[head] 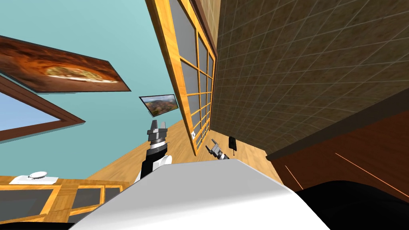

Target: Push the door open

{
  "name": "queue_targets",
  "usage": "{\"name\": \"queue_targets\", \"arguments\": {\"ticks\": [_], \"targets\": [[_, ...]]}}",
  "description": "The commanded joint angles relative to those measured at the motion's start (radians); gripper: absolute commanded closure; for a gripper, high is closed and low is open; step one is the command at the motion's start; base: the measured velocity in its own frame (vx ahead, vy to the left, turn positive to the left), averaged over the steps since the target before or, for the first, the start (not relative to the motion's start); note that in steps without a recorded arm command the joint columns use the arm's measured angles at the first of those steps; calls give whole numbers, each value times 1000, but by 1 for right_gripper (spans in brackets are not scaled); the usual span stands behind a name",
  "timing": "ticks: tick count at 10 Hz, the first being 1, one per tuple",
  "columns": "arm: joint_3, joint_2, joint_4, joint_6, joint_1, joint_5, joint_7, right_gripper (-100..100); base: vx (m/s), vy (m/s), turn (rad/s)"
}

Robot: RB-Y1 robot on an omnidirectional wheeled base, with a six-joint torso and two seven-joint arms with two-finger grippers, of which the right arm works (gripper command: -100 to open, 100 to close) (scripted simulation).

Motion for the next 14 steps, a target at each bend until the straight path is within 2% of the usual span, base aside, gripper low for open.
{"name": "queue_targets", "arguments": {"ticks": [1,7,8,12,14], "targets": [[3,-2,44,-24,-11,26,28,-100,103,-6,1],[23,-1,154,-89,-18,116,111,-100,96,0,3],[30,0,186,-108,-20,143,135,-100,134,-7,1],[41,2,244,-142,-23,190,179,-100,122,0,2],[50,4,291,-170,-26,229,215,-100,85,18,103]]}}
